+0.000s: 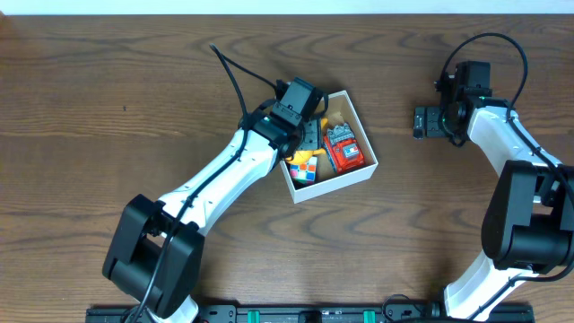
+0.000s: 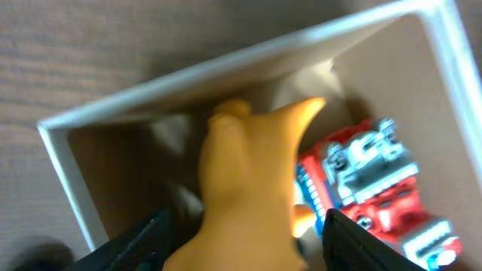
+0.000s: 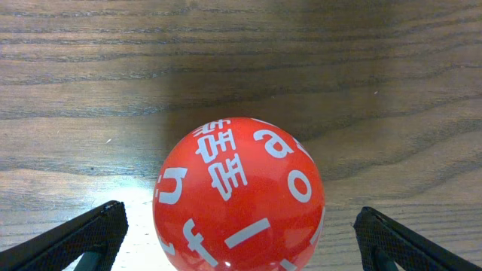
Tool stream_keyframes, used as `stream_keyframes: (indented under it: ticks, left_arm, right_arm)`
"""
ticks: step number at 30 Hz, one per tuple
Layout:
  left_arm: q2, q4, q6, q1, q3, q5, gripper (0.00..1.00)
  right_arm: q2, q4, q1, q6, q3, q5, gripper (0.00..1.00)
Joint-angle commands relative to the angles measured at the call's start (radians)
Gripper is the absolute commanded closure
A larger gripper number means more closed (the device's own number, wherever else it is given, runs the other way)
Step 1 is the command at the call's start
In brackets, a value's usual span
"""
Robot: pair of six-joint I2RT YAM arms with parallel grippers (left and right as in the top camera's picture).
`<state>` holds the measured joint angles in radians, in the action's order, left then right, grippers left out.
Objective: Pack container
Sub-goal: 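Lower the duck into the box beside the toy robot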
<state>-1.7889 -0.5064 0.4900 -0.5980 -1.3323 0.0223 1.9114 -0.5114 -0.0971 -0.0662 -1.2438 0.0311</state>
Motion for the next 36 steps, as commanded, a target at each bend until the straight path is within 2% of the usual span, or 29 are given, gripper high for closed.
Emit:
stream_keyframes:
  ticks: [1, 8, 13, 20, 26, 36]
  left_arm:
    - [0.049, -0.013, -0.025, -0.012, -0.062, 0.023, 0.35]
    - [0.114, -0.024, -0.057, -0.058, -0.074, 0.024, 0.40]
    - [0.147, -0.112, -0.071, -0.078, -0.074, 0.024, 0.42]
    - [0.139, -0.200, -0.070, -0.080, -0.057, 0.043, 0.64]
    - [0.115, -0.195, -0.071, -0.080, -0.046, 0.143, 0.64]
    - [0.025, -0.192, -0.074, -0.080, -0.046, 0.151, 0.65]
  right_arm:
    - [-0.018, 0.000, -0.001, -0.002, 0.002, 0.003, 0.01]
    - [-0.018, 0.000, -0.001, -0.002, 0.002, 0.003, 0.01]
    - [-0.018, 0.000, -0.001, -0.002, 0.002, 0.003, 0.01]
    - [-0.018, 0.000, -0.001, -0.002, 0.002, 0.003, 0.01]
    - [-0.018, 0.000, -0.001, -0.002, 0.002, 0.003, 0.01]
    - [-0.018, 0.000, -0.001, -0.002, 0.002, 0.003, 0.01]
